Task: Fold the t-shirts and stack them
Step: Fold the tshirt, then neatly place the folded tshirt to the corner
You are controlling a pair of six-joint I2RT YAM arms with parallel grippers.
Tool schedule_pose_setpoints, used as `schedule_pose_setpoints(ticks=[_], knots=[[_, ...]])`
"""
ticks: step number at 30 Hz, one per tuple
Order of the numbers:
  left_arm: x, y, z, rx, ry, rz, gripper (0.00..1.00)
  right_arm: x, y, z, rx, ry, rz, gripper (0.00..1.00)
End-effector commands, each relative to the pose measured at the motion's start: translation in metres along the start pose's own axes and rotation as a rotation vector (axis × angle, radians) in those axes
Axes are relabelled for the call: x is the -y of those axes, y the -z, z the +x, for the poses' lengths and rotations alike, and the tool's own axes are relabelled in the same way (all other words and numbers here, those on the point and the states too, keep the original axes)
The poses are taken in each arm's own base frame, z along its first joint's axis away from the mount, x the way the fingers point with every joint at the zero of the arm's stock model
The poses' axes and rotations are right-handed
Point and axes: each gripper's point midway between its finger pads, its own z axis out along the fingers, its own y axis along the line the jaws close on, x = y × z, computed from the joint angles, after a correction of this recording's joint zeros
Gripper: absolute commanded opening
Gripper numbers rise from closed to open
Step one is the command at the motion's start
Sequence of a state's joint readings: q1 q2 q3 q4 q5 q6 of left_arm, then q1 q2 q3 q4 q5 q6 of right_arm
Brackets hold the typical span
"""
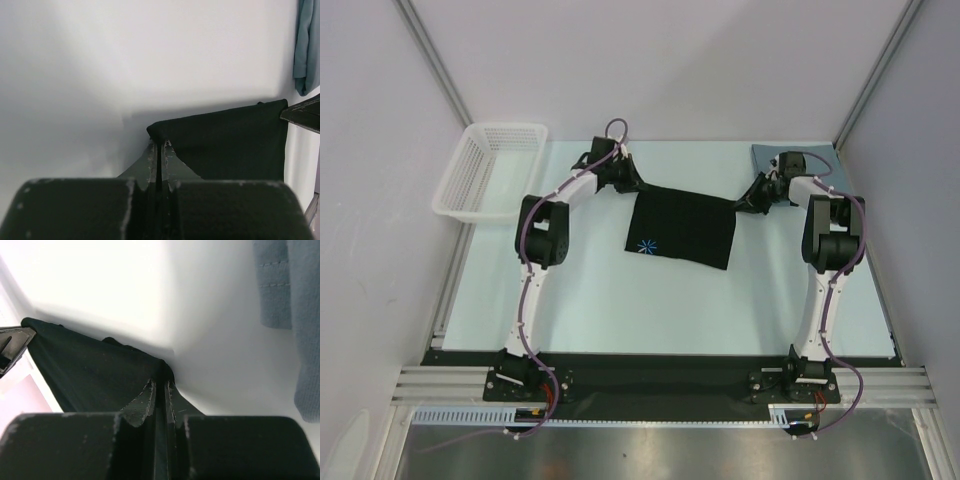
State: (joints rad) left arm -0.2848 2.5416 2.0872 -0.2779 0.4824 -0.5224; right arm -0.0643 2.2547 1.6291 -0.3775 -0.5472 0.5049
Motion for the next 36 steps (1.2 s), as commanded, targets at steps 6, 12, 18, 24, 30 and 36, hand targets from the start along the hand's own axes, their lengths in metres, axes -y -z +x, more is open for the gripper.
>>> schedule_pose_setpoints(ticks=[6,12,18,24,30,36], knots=[[0.004,0.031,-0.03,0.053,-0.033,-0.025,0.23,0.002,0.011,-0.029,0.068,0.037,0.023,0.16],[0.015,0.064,-0.048,0.078,-0.08,-0.104,0.46,-0.019,0.039,-0.044,0.089,0.082,0.053,0.52],[0.051,0.131,-0.057,0.153,-0.126,-0.126,0.53,-0.03,0.054,-0.02,0.015,0.143,0.052,0.7],[0.077,0.186,0.01,0.103,-0.099,-0.043,0.52,-0.029,0.041,0.007,-0.032,0.181,0.017,0.74],[0.092,0.226,0.074,0.058,-0.088,0.036,0.5,-0.02,0.037,0.023,-0.039,0.146,0.024,0.71],[0.084,0.238,0.108,-0.001,-0.16,0.023,0.5,-0.012,0.042,0.027,-0.028,0.138,0.049,0.7]])
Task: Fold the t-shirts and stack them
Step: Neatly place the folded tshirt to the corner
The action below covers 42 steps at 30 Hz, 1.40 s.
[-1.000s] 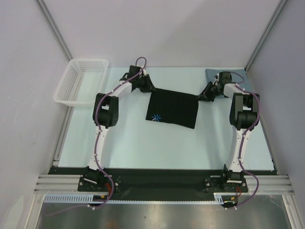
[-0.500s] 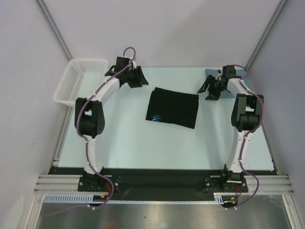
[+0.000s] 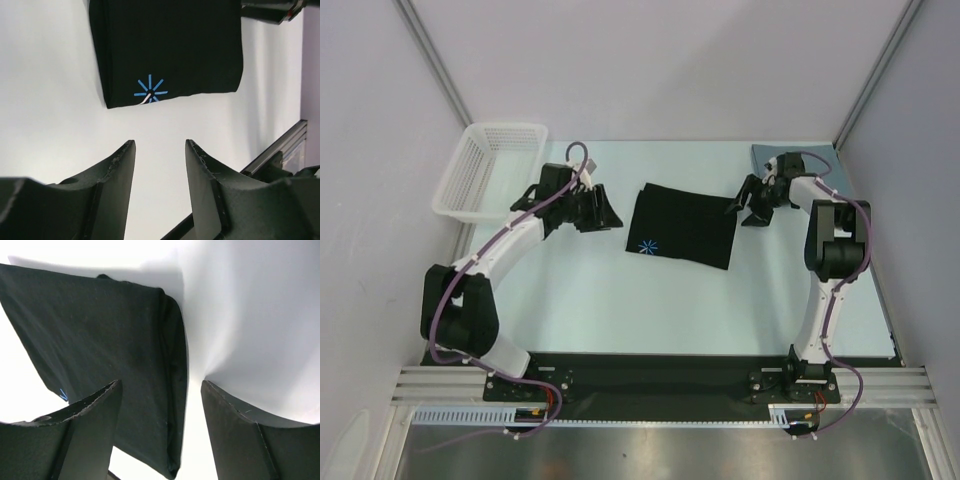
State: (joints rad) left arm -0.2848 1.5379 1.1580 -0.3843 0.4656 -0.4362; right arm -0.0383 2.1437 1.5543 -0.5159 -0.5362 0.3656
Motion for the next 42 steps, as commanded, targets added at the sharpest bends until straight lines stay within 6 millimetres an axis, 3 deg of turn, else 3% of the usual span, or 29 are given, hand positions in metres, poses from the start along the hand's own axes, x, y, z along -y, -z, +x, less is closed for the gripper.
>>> schedule_pose_setpoints(ticks=[1,3,4,6,7,9,11,12,13,14,15,16,17,18,19,21,22,24,25,30,34,36,42], knots=[[0.027,0.011,0.003,0.019,-0.129,0.071,0.5,-0.005,0.02,-0.009,0.062,0.027,0.019,0.7],[0.042,0.008,0.007,0.021,-0.186,0.083,0.51,-0.005,0.031,-0.007,0.066,0.009,0.032,0.7],[0.062,0.003,0.019,-0.001,-0.24,0.118,0.52,-0.004,0.036,-0.001,0.049,-0.008,0.047,0.7],[0.079,-0.005,0.033,-0.014,-0.308,0.127,0.52,-0.006,0.054,0.003,0.064,-0.006,0.063,0.7],[0.102,-0.009,0.048,-0.032,-0.352,0.183,0.52,-0.008,0.061,0.006,0.068,0.0,0.066,0.7],[0.115,-0.013,0.067,-0.079,-0.284,0.24,0.5,-0.008,0.073,0.02,0.06,0.019,0.09,0.7],[0.131,-0.013,0.071,-0.064,-0.147,0.307,0.49,-0.019,0.095,0.029,0.087,0.05,0.103,0.7],[0.126,-0.013,0.081,-0.068,-0.085,0.311,0.49,-0.018,0.1,0.033,0.096,0.066,0.136,0.7],[0.131,-0.014,0.073,-0.013,-0.039,0.337,0.52,-0.02,0.113,0.042,0.109,0.072,0.153,0.71],[0.137,-0.012,0.072,0.0,0.11,0.363,0.54,-0.02,0.117,0.046,0.117,0.074,0.174,0.71],[0.125,-0.018,0.086,-0.009,0.204,0.351,0.56,-0.018,0.122,0.049,0.137,0.073,0.214,0.72],[0.135,-0.019,0.076,0.049,0.369,0.386,0.62,-0.015,0.125,0.056,0.136,0.056,0.237,0.72],[0.134,-0.022,0.079,0.063,0.455,0.391,0.64,-0.02,0.136,0.056,0.17,0.052,0.239,0.72],[0.118,-0.034,0.098,0.056,0.554,0.349,0.68,-0.02,0.141,0.056,0.19,0.04,0.252,0.72],[0.134,-0.036,0.095,0.093,0.697,0.395,0.75,-0.024,0.15,0.057,0.215,0.015,0.249,0.72],[0.146,-0.049,0.104,0.092,0.79,0.417,0.77,-0.036,0.153,0.062,0.219,0.036,0.237,0.72],[0.153,-0.066,0.123,0.031,0.855,0.391,0.78,-0.038,0.157,0.065,0.215,0.041,0.247,0.73],[0.162,-0.078,0.123,0.05,0.921,0.394,0.78,-0.042,0.167,0.061,0.24,0.063,0.256,0.73],[0.164,-0.085,0.134,0.03,0.975,0.361,0.79,-0.041,0.169,0.063,0.234,0.065,0.266,0.73],[0.145,-0.108,0.131,0.142,1.037,0.201,0.79,-0.037,0.177,0.066,0.243,0.078,0.307,0.74],[0.145,-0.137,0.138,0.152,1.136,0.128,0.78,-0.034,0.186,0.065,0.274,0.092,0.336,0.75],[0.143,-0.154,0.141,0.159,1.139,0.093,0.76,-0.031,0.189,0.061,0.291,0.105,0.362,0.75],[0.132,-0.175,0.147,0.209,1.109,0.002,0.69,-0.035,0.199,0.053,0.325,0.119,0.355,0.76]])
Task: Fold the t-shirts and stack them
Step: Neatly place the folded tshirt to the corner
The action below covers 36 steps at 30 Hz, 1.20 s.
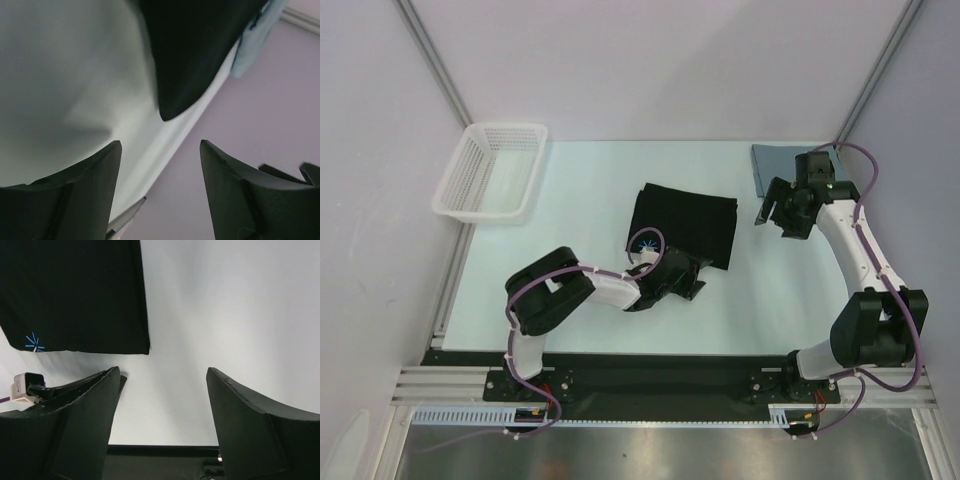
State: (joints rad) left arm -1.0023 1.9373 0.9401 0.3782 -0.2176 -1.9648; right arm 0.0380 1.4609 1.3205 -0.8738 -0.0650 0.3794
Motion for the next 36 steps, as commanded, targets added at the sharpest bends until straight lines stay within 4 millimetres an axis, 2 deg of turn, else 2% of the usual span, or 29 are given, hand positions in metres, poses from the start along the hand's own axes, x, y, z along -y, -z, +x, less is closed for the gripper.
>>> schedule_pose_setpoints(ticks=[1,3,4,8,14,18,23,24,25,27,28,29,30,33,34,36], knots=[[-0.001,-0.009,-0.003,0.08,0.039,-0.014,0.68,-0.005,0.022,-0.023,0.099,0.018,-0.019,0.76],[0.0,-0.015,-0.006,0.105,0.015,-0.011,0.66,-0.006,0.022,-0.023,0.096,0.015,-0.03,0.76],[-0.007,-0.02,-0.008,0.114,-0.003,-0.024,0.65,-0.007,0.022,-0.024,0.095,0.016,-0.036,0.76],[-0.015,-0.028,-0.016,0.152,-0.013,-0.02,0.59,-0.008,0.02,-0.025,0.073,0.016,-0.035,0.77],[-0.028,-0.043,-0.025,0.189,0.009,-0.03,0.56,-0.007,0.02,-0.028,0.087,0.012,-0.033,0.77],[-0.025,-0.056,-0.02,0.187,0.015,-0.029,0.56,-0.008,0.016,-0.025,0.064,0.002,-0.044,0.77],[-0.02,-0.062,-0.021,0.187,0.027,-0.014,0.49,-0.014,0.01,-0.023,0.038,0.002,-0.087,0.77],[-0.018,-0.062,-0.023,0.183,0.031,-0.005,0.47,-0.013,0.008,-0.024,0.029,-0.011,-0.1,0.77],[-0.016,-0.061,-0.022,0.175,0.034,0.005,0.34,-0.007,0.006,-0.029,0.033,-0.035,-0.112,0.76],[-0.009,-0.057,-0.023,0.17,0.035,0.028,0.25,-0.011,-0.003,-0.028,0.0,-0.043,-0.159,0.75],[-0.008,-0.056,-0.025,0.17,0.023,0.028,0.19,-0.013,-0.006,-0.031,0.004,-0.041,-0.18,0.73],[-0.004,-0.053,-0.024,0.159,0.02,0.032,0.18,-0.015,-0.01,-0.031,-0.012,-0.047,-0.216,0.71],[-0.001,-0.052,-0.028,0.157,0.01,0.038,0.17,-0.016,-0.02,-0.032,-0.023,-0.057,-0.243,0.53],[0.014,-0.045,-0.03,0.147,0.014,0.065,0.15,-0.019,-0.034,-0.03,-0.071,-0.116,-0.339,0.36],[0.017,-0.044,-0.034,0.149,0.005,0.072,0.14,-0.019,-0.046,-0.031,-0.088,-0.127,-0.354,0.31],[0.029,-0.039,-0.031,0.117,-0.006,0.091,0.13,-0.022,-0.055,-0.033,-0.106,-0.134,-0.401,0.31]])
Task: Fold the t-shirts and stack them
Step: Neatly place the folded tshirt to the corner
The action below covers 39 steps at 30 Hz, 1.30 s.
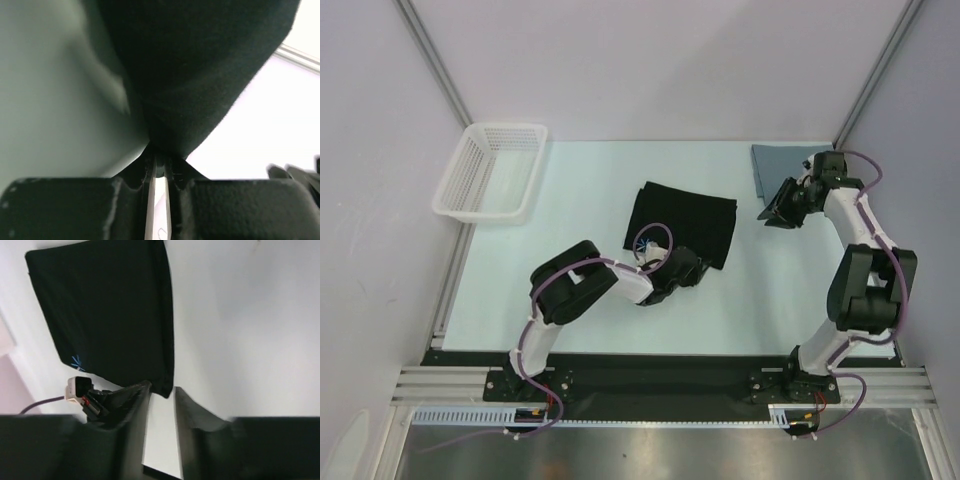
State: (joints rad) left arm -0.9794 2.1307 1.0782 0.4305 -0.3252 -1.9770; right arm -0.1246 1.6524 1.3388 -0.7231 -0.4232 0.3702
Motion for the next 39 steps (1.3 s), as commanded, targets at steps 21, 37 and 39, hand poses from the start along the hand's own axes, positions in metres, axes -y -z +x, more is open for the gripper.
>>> schedule_pose_setpoints(ticks=[21,37,39], knots=[[0.118,0.041,0.004,-0.135,-0.033,0.187,0.04,-0.022,-0.093,0.018,-0.174,-0.146,-0.368,0.81],[0.138,0.062,0.005,-0.16,-0.042,0.239,0.02,-0.026,-0.114,0.015,-0.183,-0.35,-0.361,0.83],[0.137,0.062,0.005,-0.163,-0.034,0.238,0.02,-0.025,-0.116,0.014,-0.182,-0.373,-0.363,0.83]])
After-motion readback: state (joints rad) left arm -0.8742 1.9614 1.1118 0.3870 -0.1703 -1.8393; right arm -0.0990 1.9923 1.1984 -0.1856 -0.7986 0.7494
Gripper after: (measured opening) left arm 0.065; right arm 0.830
